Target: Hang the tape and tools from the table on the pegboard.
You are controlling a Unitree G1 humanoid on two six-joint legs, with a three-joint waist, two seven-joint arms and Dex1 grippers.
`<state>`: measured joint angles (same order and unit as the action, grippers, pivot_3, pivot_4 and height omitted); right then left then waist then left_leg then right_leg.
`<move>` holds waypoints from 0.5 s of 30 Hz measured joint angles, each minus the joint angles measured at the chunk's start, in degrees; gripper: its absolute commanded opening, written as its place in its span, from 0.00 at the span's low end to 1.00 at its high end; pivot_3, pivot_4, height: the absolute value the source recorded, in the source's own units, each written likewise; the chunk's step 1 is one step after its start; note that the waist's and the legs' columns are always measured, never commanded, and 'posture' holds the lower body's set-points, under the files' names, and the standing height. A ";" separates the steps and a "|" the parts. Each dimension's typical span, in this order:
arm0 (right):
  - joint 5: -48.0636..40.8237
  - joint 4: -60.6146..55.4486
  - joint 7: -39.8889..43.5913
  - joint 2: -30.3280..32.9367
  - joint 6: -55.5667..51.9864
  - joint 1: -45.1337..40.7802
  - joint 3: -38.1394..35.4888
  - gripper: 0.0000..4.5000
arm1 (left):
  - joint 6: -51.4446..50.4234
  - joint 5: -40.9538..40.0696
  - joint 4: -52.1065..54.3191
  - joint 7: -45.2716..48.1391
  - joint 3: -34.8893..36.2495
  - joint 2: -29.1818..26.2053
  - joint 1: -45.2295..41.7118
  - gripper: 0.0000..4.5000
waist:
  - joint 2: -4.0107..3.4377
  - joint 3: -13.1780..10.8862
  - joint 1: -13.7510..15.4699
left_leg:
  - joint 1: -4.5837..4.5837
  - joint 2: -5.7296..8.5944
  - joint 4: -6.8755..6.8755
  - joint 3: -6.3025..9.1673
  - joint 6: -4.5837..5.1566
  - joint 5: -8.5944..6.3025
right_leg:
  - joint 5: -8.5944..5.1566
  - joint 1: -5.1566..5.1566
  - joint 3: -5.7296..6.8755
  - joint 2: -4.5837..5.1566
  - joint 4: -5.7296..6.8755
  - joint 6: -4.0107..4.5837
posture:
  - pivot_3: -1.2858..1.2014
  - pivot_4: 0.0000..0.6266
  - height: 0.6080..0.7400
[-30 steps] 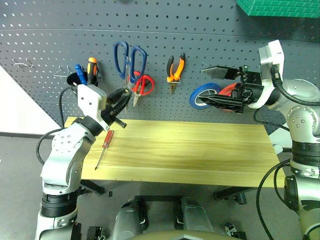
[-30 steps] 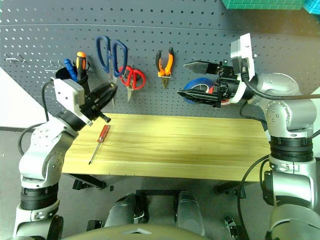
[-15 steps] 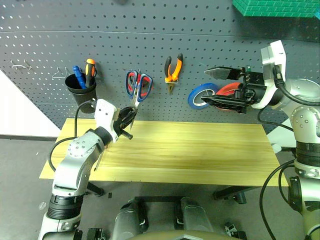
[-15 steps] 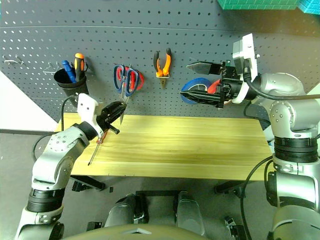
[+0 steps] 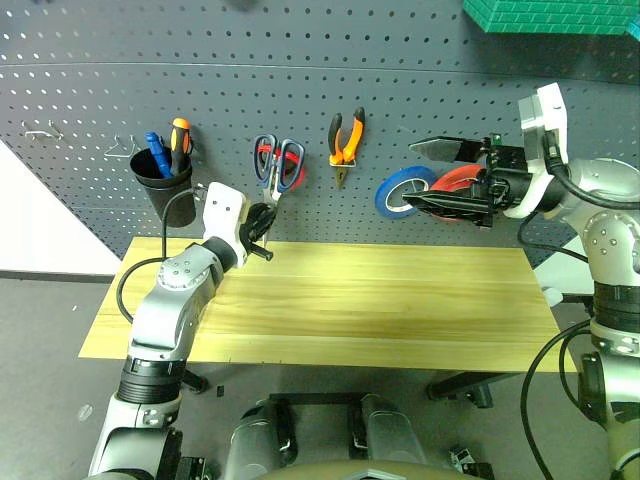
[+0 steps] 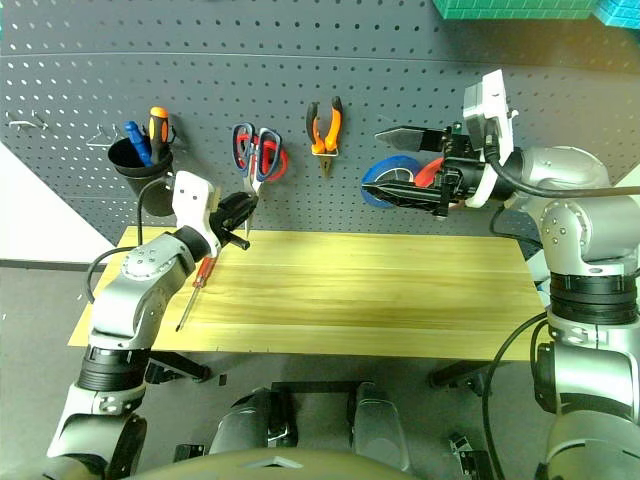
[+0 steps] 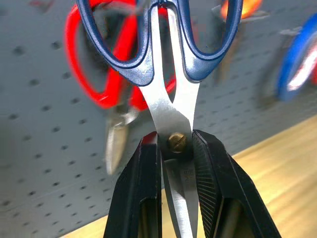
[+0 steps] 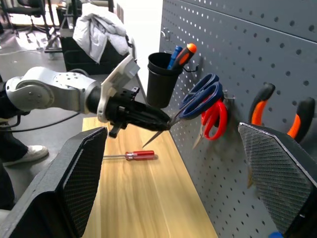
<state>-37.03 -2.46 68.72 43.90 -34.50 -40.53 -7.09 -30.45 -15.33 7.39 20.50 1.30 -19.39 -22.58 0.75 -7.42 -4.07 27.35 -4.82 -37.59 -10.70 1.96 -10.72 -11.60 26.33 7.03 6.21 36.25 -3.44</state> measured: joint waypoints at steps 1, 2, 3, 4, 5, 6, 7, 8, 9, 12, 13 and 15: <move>0.17 0.00 -0.10 0.00 0.03 0.00 0.00 1.00 | -0.01 0.08 -0.77 0.16 0.00 -0.18 -0.34 0.12 | 0.00 0.00 0.00 | 0.00 0.00 -0.02 0.00 0.01 0.00 | 0.00 0.00 0.00 0.00 0.00 0.00 | 0.45 0.11 0.92; 0.32 0.00 -0.23 0.00 0.05 0.00 0.00 1.00 | -0.10 0.11 -1.14 0.43 0.00 -0.47 -0.52 0.12 | 0.00 0.00 -0.02 | 0.00 -0.01 -0.04 -0.01 0.01 -0.01 | 0.00 -0.01 -0.01 0.00 0.00 0.00 | 0.45 0.11 0.92; 0.38 0.00 -0.37 -0.01 0.09 0.00 0.00 1.00 | -0.35 0.12 -1.38 0.60 -0.01 -0.71 -0.76 0.12 | 0.00 0.00 -0.01 | 0.00 -0.01 -0.05 -0.01 0.01 -0.01 | 0.00 -0.01 -0.01 0.00 0.01 0.00 | 0.45 0.11 0.92; 0.51 -0.01 -0.51 -0.01 0.22 0.00 0.00 1.00 | -0.73 0.15 -1.59 0.74 -0.02 -0.96 -0.93 0.20 | 0.00 0.00 0.01 | 0.00 -0.01 -0.08 0.00 0.01 -0.02 | 0.00 -0.02 -0.01 0.00 0.03 0.00 | 0.45 0.11 0.92; 0.67 -0.01 -0.62 -0.01 0.36 0.01 0.00 1.00 | -1.11 0.16 -1.65 0.81 -0.03 -1.16 -0.96 0.29 | 0.00 0.00 0.00 | 0.00 -0.02 -0.09 0.00 0.01 -0.02 | 0.00 -0.02 -0.01 0.00 0.05 0.00 | 0.45 0.12 0.92; 0.76 -0.01 -0.76 -0.01 0.46 0.01 0.00 1.00 | -1.61 0.22 -1.76 0.77 -0.03 -1.24 -0.97 0.34 | 0.00 0.00 -0.01 | 0.00 -0.02 -0.11 0.00 0.01 -0.03 | 0.00 -0.01 -0.01 0.00 0.06 0.00 | 0.45 0.12 0.92; 0.79 -0.01 -0.89 -0.03 0.53 0.01 0.00 1.00 | -1.82 0.28 -1.82 0.70 -0.03 -1.22 -0.97 0.42 | 0.00 0.00 0.00 | 0.00 -0.02 -0.12 0.00 -0.03 -0.05 | 0.00 -0.02 -0.01 0.00 0.06 0.00 | 0.45 0.12 0.92; 0.82 -0.01 -0.99 -0.04 0.59 0.01 0.00 1.00 | -1.83 0.29 -1.82 0.67 -0.03 -1.21 -0.97 0.50 | 0.00 0.00 0.01 | 0.00 -0.02 -0.14 0.01 -0.05 -0.07 | 0.00 -0.02 -0.01 0.01 0.07 0.00 | 0.45 0.12 0.92; 0.85 -0.05 -1.10 -0.04 0.68 0.07 0.00 1.00 | -1.83 0.29 -1.82 0.59 -0.03 -1.21 -0.97 0.57 | 0.00 0.00 0.01 | 0.00 -0.02 -0.16 0.01 -0.04 -0.08 | 0.00 -0.02 -0.01 0.01 0.08 0.00 | 0.45 0.12 0.92; 0.88 -0.34 -1.40 -0.04 0.80 1.13 0.00 1.00 | -1.84 0.39 -1.77 0.29 0.06 -1.40 -0.95 0.80 | 0.00 0.00 0.01 | 0.00 -0.03 -0.18 0.01 -0.03 -0.09 | 0.00 -0.03 -0.01 0.01 0.09 0.00 | 0.45 0.12 0.92; 0.87 -0.42 -1.46 -0.04 0.79 1.48 0.00 1.00 | -1.84 0.43 -1.72 0.23 0.23 -1.57 -0.92 0.88 | 0.00 0.00 0.00 | 0.01 -0.03 -0.19 0.01 -0.03 -0.09 | 0.00 -0.03 -0.01 0.01 0.09 0.00 | 0.45 0.12 0.92; 0.75 -0.75 -1.72 -0.03 0.53 1.94 -0.01 1.00 | -1.86 0.30 -1.05 0.09 1.26 -1.75 -0.57 0.99 | 0.00 0.00 -0.04 | 0.00 -0.04 -0.19 0.01 -0.01 -0.09 | 0.00 -0.02 -0.02 0.01 0.11 0.00 | 0.45 0.13 0.92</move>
<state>-36.29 -3.20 67.00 43.87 -33.96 -38.60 -7.10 -32.31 -15.02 6.34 20.58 2.56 -21.14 -23.16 0.75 -7.43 -4.12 27.35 -4.86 -37.78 -10.69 1.95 -10.80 -11.61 26.31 7.01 6.22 36.36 -3.44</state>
